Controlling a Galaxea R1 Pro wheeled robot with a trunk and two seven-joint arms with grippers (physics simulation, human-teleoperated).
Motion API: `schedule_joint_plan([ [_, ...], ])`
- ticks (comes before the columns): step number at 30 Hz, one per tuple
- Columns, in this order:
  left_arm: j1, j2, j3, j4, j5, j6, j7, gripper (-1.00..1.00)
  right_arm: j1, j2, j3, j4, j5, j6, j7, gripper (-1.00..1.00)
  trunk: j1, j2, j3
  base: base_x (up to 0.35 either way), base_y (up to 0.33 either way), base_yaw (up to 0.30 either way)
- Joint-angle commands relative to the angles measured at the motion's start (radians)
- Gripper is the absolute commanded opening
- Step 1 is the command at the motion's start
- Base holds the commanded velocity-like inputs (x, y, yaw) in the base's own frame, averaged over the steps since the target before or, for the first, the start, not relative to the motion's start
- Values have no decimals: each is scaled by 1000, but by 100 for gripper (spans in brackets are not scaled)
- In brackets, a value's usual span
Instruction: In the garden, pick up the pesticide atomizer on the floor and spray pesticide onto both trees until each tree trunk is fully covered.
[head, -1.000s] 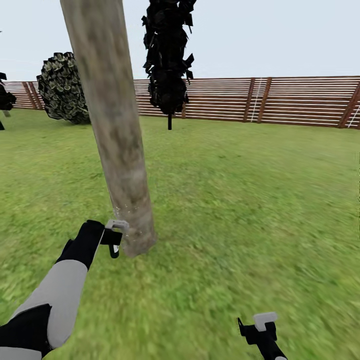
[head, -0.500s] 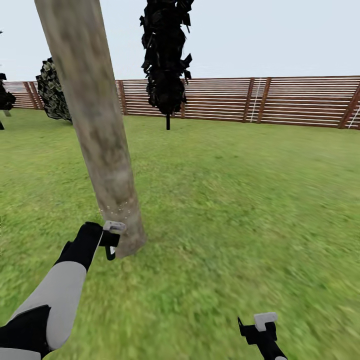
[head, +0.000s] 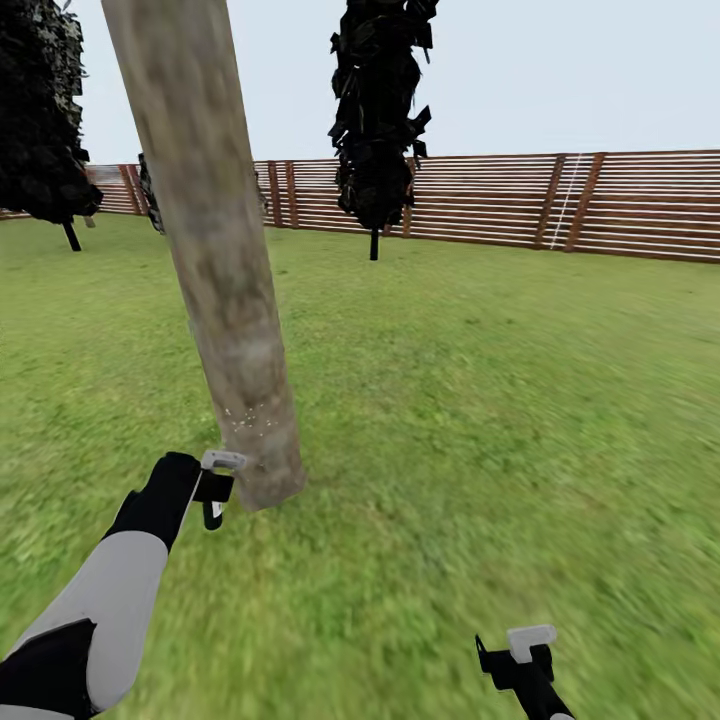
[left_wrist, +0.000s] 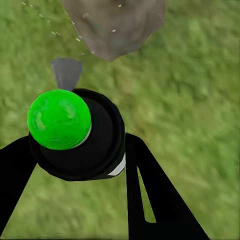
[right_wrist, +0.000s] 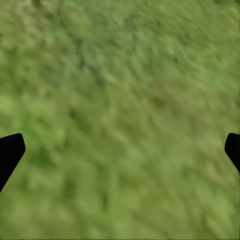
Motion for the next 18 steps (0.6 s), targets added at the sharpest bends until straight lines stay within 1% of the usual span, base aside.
schedule_joint_plan([
  [1, 1, -1, 0, 1, 2, 0, 13, -100, 0, 0, 0, 0, 0, 0, 0, 100, 0, 0, 0, 111, -273, 88],
  [4, 22, -1, 2, 3, 3, -3, 22, -100, 0, 0, -1, 0, 0, 0, 0, 100, 0, 0, 0, 112, -273, 34],
  [6, 54, -3, 11, 2, 3, -6, 24, -100, -1, 0, 0, 0, 0, 0, 0, 100, 0, 0, 0, 117, -272, 7],
  [7, 61, -5, 13, 1, 3, -7, 24, -100, -1, 0, -1, 0, 0, 0, 0, 100, 0, 0, 0, 137, -268, 2],
  [10, 66, -12, 18, -6, 4, -7, 25, -100, 0, 0, -1, 0, 0, 0, 1, 100, 0, 0, 0, 146, -266, 1],
  [11, 67, -19, 21, -8, 4, -6, 25, -100, 0, 0, -1, 0, 0, 0, 1, 100, 0, 0, 0, 153, -264, 0],
  [12, 67, -19, 28, -9, 4, -6, 25, -100, 0, 0, -1, 0, 0, 0, 0, 100, 0, 0, 0, 153, -264, 0],
  [14, 68, -13, 58, -10, 3, -6, 25, -100, 0, 0, -1, 0, 0, 0, 1, 100, 0, 0, 0, 154, -264, 0],
  [15, 68, -7, 95, -10, 2, -7, 25, -100, 0, 0, 0, 0, 0, 0, 0, 100, 0, 0, 0, 159, -260, 0],
  [16, 69, 10, 137, -10, -3, -10, 25, -100, 0, 0, -1, 0, 0, 0, 1, 100, 0, 0, 0, 172, -247, 0],
  [17, 70, 22, 148, -6, -4, -11, 24, -100, 0, 0, 0, 0, 0, 0, 0, 100, 0, 0, 0, 180, -241, 0],
  [18, 76, 39, 157, -2, -6, -12, 24, -100, 0, 0, 0, 0, 0, 0, 0, 100, 0, 0, 0, 182, -239, 0],
])
